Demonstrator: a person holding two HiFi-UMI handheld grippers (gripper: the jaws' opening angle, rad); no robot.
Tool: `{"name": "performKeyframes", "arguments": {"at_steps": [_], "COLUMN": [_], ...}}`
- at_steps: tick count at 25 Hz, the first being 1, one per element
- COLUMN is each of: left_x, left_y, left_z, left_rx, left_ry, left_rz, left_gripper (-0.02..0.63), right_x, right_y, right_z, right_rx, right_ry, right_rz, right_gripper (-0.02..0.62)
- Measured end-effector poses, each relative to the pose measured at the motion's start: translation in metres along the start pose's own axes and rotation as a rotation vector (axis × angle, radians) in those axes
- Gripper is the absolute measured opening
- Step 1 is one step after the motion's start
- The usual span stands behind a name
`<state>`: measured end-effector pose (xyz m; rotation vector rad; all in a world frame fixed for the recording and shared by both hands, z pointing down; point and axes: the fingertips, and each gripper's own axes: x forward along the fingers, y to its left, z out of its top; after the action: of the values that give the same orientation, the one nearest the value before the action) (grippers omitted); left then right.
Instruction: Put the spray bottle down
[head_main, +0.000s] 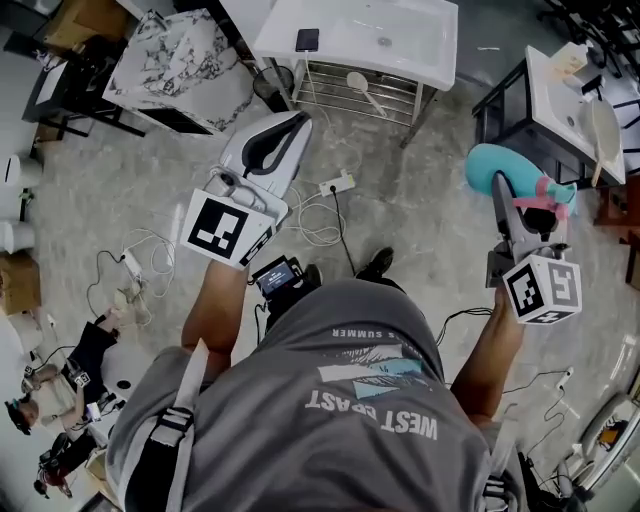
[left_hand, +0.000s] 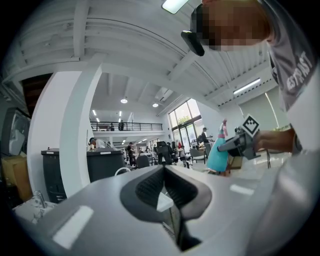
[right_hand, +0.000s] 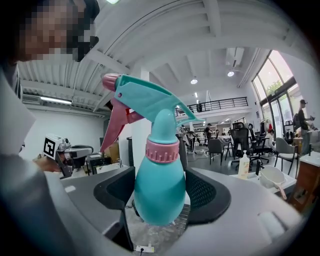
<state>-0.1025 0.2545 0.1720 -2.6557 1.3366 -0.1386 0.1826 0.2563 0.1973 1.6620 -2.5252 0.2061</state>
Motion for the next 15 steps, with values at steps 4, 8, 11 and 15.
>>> {"name": "performKeyframes", "arguments": {"at_steps": [4,8,11,15], "left_x": [0.032,0.059,0.073,0.09], "left_y": [-0.014,-0.027,-0.04,-0.051], "left_z": [0.002,0.005,0.007,0.012], "left_rx": [0.008,0.019,0.026,0.03], "left_ry": [0.015,0.029,0.043,0.034], "left_rz": [0.011,0.029,0.038,0.042], "left_gripper": [0.003,0.003,0.003,0.003], "right_x": [0.011,0.019,0.023,0.027], "right_y": [-0.035,-0.064,-0.08,-0.097], "right_z": [0.001,0.001,0.001,0.004], "right_rx": [0.009,0.019,0.023,0.019], "right_ry": [-0.002,-0.003,-0.007,-0.008], "right_rz": [0.024,0.052,0.075,0.093], "right_gripper": [0.321,0.321,0.321,0.321]}}
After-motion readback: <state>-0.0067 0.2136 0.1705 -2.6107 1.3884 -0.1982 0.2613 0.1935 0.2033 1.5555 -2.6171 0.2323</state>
